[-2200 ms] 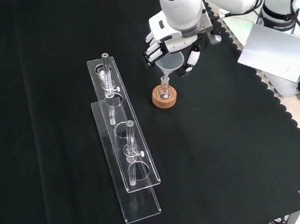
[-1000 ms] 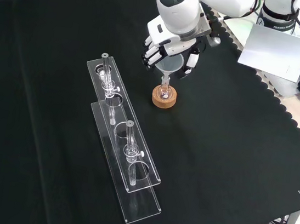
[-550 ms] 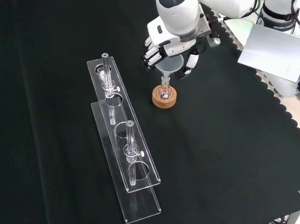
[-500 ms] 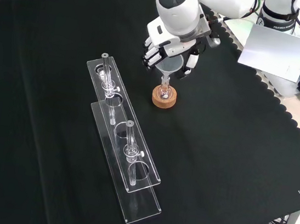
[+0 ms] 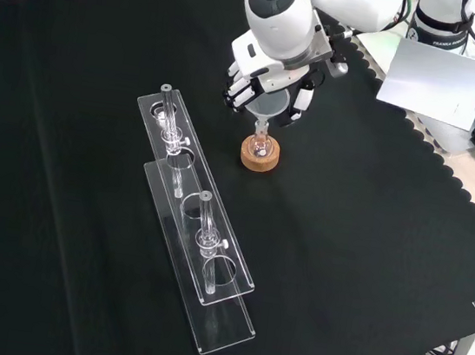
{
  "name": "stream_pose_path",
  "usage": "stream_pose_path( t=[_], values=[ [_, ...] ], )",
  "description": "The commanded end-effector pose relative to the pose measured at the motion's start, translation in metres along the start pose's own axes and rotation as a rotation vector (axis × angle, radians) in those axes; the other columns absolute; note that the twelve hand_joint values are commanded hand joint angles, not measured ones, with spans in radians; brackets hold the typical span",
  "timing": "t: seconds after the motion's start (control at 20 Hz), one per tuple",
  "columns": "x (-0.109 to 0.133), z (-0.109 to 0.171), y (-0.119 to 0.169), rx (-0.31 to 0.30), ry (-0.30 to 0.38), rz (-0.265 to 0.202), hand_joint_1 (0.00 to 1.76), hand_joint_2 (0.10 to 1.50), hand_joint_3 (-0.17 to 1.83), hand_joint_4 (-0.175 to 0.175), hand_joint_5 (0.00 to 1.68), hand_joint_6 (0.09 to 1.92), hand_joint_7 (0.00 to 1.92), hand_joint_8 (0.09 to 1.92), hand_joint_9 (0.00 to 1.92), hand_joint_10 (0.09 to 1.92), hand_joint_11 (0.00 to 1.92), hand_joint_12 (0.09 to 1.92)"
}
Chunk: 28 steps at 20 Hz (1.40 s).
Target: Place the funnel on the round-bottom flask.
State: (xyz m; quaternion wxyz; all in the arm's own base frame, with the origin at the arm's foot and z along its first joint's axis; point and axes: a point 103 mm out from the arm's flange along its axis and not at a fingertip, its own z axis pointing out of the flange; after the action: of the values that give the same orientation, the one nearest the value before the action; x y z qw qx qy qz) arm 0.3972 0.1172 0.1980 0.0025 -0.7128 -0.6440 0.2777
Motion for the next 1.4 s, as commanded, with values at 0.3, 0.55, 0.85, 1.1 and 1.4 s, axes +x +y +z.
stream_pose_path(
  t=[0.3, 0.55, 0.85, 1.1, 1.4],
  values=[
    [0.005, 0.0, 0.004, 0.008, -0.015, 0.0, 0.85, 0.81, 0.67, -0.015, 0.58, 0.76, 0.46, 0.71, 0.79, 0.5, 0.65, 1.27],
    [0.007, 0.0, 0.006, 0.008, -0.025, -0.008, 0.85, 0.81, 0.67, -0.015, 0.58, 0.76, 0.46, 0.71, 0.79, 0.5, 0.64, 1.27],
    [0.011, 0.001, 0.009, 0.003, -0.023, -0.013, 0.84, 0.8, 0.67, -0.018, 0.57, 0.75, 0.45, 0.71, 0.78, 0.5, 0.63, 1.27],
    [0.023, 0.0, 0.01, 0.017, -0.018, -0.024, 0.84, 0.76, 0.67, -0.022, 0.52, 0.72, 0.41, 0.7, 0.75, 0.51, 0.59, 1.29],
    [0.02, 0.001, 0.007, 0.026, -0.015, -0.059, 0.74, 0.65, 0.64, -0.021, 0.34, 0.29, 0.18, 0.7, 0.5, 0.63, 0.43, 1.39]
  ],
)
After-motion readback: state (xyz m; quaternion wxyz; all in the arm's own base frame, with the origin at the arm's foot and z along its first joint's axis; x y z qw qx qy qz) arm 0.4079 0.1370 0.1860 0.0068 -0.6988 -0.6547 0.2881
